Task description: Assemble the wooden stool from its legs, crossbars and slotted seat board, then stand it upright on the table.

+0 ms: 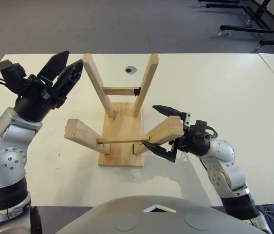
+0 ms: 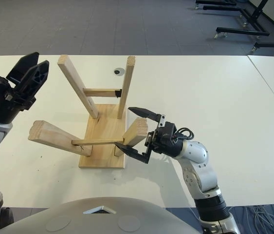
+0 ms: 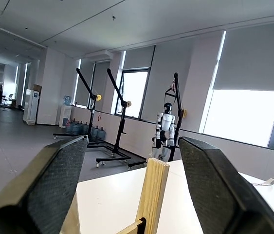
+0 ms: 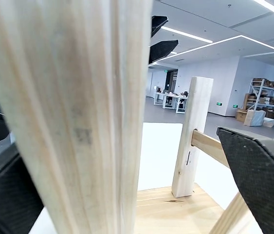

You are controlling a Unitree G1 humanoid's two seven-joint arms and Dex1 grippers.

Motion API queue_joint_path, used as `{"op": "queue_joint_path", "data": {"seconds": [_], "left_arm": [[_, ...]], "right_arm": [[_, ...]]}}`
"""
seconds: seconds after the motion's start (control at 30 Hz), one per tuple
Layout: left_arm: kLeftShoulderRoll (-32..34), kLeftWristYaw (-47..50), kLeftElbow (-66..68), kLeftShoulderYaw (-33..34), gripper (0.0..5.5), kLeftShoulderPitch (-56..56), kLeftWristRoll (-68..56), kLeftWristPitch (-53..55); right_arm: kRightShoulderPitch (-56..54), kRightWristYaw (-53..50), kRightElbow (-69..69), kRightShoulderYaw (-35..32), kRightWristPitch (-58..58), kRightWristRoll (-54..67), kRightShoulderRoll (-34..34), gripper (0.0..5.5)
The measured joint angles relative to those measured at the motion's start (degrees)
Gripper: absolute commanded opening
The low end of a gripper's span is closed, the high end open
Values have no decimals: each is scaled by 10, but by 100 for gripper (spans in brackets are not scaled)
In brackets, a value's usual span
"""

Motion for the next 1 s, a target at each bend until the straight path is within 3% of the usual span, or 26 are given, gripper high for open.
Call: {"op": "queue_joint_path", "data": {"seconds": [0.2, 0.4, 0.53, 0.77, 1.0], "left_arm": [[22, -34, 19, -1, 340, -19, -3, 17], [78, -117, 65, -26, 340, -116, 7, 44], [96, -184, 85, -76, 340, -176, 16, 69], [137, -299, 94, -184, 340, -221, 64, 130], [138, -336, 102, -258, 340, -254, 104, 175]], "right_arm": [[7, -1, 7, -11, -18, 0, 4, 538], [13, -14, -69, -32, 24, 53, -13, 538], [10, -19, -121, -47, 74, 127, -30, 538], [-21, -48, -190, -128, 155, 270, -82, 538], [-64, -64, -214, -73, 217, 282, -72, 538]]}}
